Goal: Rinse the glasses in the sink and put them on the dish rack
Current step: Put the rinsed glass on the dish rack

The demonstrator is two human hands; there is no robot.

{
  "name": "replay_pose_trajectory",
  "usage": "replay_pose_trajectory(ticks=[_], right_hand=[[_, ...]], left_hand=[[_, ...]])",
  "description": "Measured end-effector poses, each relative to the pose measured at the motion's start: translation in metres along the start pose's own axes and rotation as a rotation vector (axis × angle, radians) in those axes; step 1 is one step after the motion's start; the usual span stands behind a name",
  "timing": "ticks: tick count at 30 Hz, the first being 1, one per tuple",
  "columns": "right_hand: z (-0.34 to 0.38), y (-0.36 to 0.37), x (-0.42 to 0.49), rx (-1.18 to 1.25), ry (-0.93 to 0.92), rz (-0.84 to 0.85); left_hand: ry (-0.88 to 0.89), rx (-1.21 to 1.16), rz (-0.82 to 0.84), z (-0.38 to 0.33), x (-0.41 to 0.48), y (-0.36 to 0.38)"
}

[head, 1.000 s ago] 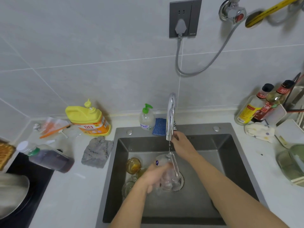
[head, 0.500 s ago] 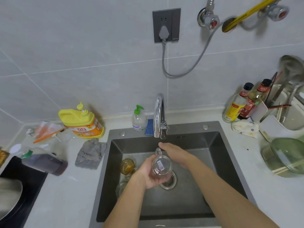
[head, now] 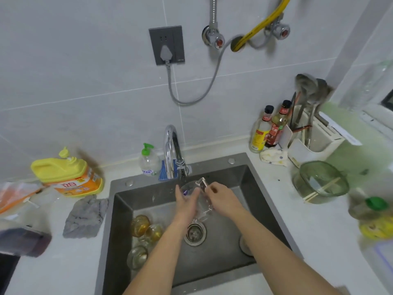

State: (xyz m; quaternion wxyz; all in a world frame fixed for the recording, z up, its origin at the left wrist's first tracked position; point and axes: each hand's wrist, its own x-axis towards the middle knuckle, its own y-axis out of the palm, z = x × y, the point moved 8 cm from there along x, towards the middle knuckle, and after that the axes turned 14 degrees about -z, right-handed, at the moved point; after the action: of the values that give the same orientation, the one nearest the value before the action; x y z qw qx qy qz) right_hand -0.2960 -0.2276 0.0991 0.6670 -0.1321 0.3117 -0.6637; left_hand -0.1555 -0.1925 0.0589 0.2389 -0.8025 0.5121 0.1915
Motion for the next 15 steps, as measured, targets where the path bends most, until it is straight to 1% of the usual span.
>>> replay_pose_trajectory(ticks=[1, 4, 9, 12, 15], right_hand=[[-0.003, -0.005, -0.005, -0.008, 0.000, -0.046], [-0.006, -0.014, -0.021, 0.011, -0.005, -0.110], [-0.005, -0.010, -0.060, 0.220, 0.072, -0.234], [-0.013, -0.004, -0.079, 0.427, 0.176, -0.263], [-0.024, -0.010, -0.098, 0.563, 0.239, -0.346]], left_hand=[[0.033, -0.003, 0.046, -0.004, -0.001, 0.001], [0.085, 0.017, 0.113, -0.013, -0.009, -0.003], [0.268, 0.102, 0.220, -0.028, -0.027, -0.012], [0.344, 0.117, 0.295, -0.032, -0.037, -0.008], [0.406, 0.143, 0.388, -0.039, -0.056, 0.003]])
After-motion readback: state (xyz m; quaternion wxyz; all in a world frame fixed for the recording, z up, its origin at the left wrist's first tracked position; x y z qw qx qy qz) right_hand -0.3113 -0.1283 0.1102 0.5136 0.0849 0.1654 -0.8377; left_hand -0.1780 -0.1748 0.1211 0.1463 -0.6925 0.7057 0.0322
